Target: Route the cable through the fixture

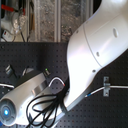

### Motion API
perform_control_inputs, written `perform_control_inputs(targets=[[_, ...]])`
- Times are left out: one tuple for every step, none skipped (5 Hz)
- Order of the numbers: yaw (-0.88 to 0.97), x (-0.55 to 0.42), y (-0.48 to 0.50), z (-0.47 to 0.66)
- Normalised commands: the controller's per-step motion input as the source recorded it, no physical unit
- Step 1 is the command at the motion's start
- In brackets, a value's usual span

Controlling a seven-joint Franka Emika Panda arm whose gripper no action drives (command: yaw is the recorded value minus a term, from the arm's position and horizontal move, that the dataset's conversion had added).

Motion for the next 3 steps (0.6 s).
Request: perform_control_inputs(targets=[[0.00,-0.284,0.218,0.23],[0.00,-0.320,0.156,0.21],[0.00,-0.423,0.032,0.11]])
